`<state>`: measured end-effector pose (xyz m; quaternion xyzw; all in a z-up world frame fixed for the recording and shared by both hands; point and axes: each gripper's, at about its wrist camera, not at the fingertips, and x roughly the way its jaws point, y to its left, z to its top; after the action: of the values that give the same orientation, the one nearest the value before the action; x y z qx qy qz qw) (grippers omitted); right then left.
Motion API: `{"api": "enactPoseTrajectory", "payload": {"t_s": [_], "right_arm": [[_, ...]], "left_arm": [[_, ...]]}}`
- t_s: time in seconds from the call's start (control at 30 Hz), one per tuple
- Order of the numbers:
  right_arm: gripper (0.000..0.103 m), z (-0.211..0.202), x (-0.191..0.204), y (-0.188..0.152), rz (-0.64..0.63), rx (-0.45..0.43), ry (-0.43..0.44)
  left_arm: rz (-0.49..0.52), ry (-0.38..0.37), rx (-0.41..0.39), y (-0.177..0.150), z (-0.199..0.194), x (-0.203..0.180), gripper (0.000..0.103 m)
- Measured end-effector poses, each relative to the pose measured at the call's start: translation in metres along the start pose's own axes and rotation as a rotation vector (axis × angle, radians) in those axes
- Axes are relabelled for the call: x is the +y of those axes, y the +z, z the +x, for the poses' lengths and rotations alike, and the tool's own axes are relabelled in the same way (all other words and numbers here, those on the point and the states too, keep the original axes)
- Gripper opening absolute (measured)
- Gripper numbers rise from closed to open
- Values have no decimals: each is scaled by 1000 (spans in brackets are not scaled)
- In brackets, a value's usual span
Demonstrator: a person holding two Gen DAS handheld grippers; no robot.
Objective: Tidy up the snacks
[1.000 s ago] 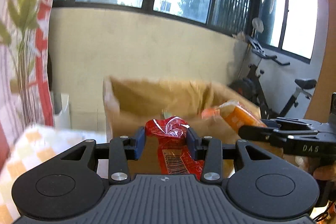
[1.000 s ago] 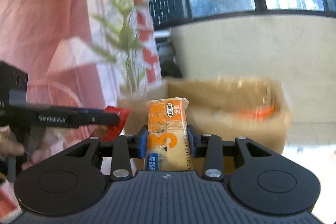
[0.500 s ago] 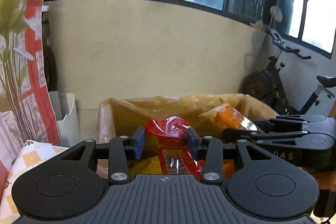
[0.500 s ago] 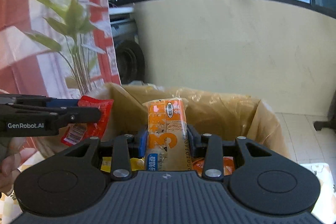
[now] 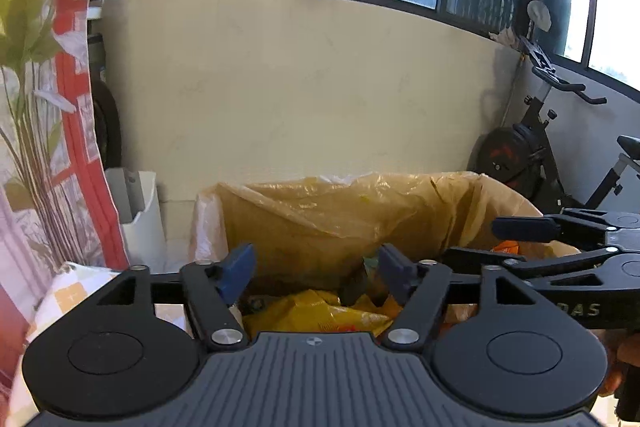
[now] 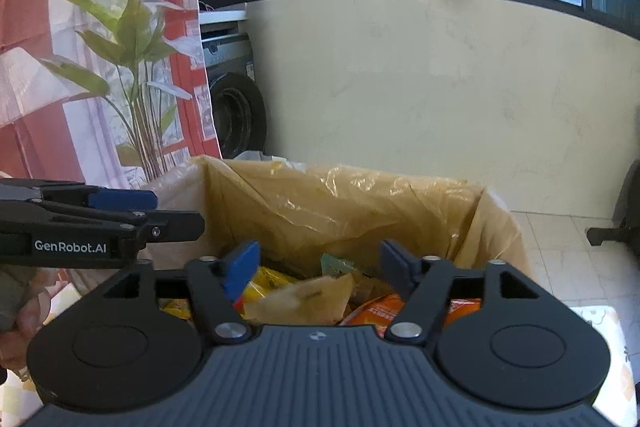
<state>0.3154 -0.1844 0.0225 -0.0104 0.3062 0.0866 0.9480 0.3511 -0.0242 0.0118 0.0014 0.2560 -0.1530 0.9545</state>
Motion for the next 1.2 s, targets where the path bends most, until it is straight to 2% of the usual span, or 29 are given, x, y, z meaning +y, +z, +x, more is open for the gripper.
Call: {"api": "enactPoseTrajectory", "payload": {"t_s": [0.07,0.13,0.37,0.53,0.77,1.0,1.2], "right_arm": [[83,-7,2,2,3,-14,8],[86,-16,3,5,13,-25,14],[102,-55,12,12,24,-71,28],[103,-87,25,13,30,-93,-13],[103,-134,34,5,66,-145,-20],[103,-156,35,-8,107,-151,-33],[103,-165,32,-11,117,-151,-40]], "left_arm": [[10,7,-11,4,-8,-1,76],[23,15,-18,7,-16,-3,84],[14,24,-71,14,-58,-6,92],[12,78,-107,14,-88,-12,94],[36,179,-183,9,-135,-28,94],[-26,156,-178,2,-163,-32,94],[-35,186,-149,-6,-166,-27,94]]}}
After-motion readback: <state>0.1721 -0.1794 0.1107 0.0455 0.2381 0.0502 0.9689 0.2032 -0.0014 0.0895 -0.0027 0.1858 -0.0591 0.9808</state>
